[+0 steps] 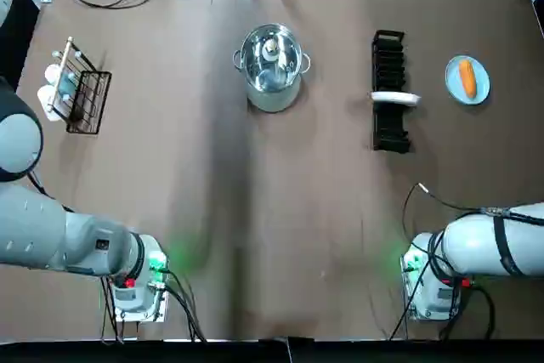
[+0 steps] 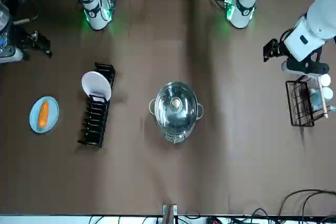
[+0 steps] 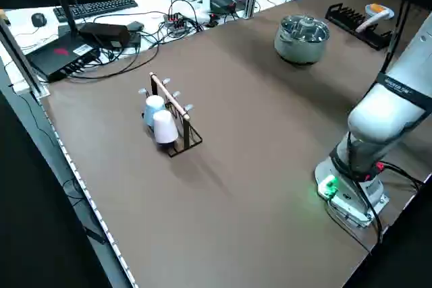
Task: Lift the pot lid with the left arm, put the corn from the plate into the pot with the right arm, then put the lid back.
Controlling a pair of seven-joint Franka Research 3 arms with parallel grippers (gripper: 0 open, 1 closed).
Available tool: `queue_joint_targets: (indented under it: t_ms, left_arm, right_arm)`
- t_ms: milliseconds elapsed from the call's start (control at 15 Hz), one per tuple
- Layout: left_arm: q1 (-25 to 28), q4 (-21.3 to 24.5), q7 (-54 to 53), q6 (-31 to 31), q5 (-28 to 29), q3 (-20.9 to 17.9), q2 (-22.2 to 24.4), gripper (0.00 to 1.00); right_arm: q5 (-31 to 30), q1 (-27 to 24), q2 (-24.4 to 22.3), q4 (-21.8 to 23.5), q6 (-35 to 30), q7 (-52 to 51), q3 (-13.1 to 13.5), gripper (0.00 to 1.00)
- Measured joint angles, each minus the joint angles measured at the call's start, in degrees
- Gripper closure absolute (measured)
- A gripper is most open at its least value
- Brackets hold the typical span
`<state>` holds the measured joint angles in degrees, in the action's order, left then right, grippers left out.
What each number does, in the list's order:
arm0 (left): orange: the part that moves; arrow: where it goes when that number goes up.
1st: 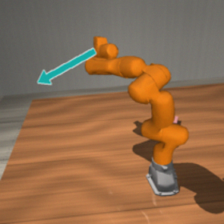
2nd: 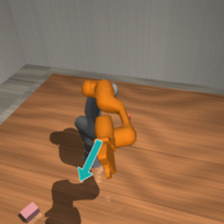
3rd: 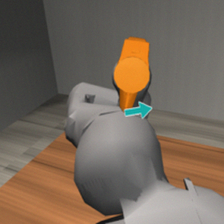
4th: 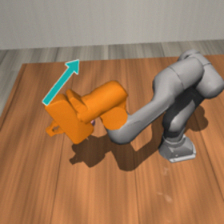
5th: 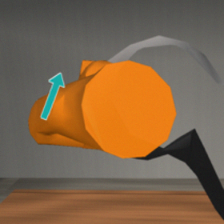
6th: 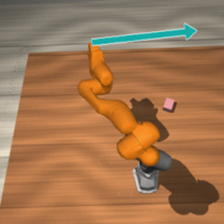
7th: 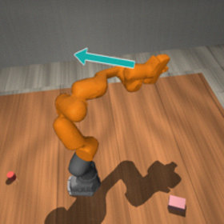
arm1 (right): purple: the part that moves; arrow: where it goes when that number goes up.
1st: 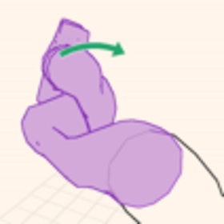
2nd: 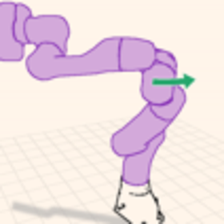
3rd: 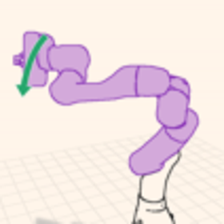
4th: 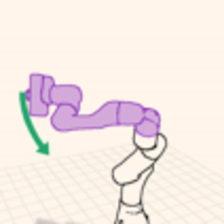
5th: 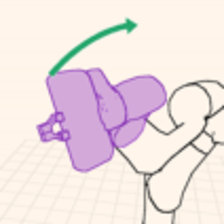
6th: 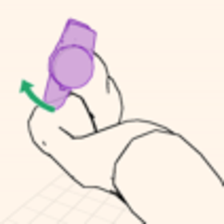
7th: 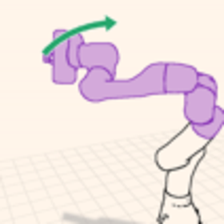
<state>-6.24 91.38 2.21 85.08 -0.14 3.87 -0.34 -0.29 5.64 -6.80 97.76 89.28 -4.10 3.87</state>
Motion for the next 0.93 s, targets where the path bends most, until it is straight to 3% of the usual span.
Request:
queue_joint_targets:
  t_ms: [600, 933]
  left_arm:
    - [-0.6, 0.0, 2.4, 0.9, 0.0, 0.3, -1.4, 0.0]
    - [-5.4, 0.1, 5.3, 4.8, -0.6, 1.0, -4.0, 0.0]
  right_arm:
    - [0.0, 0.0, 0.0, 0.0, 0.3, 0.0, 0.0, 0.0]
    - [0.0, -0.1, 0.7, 0.0, 0.4, 0.0, 0.1, 0.0]
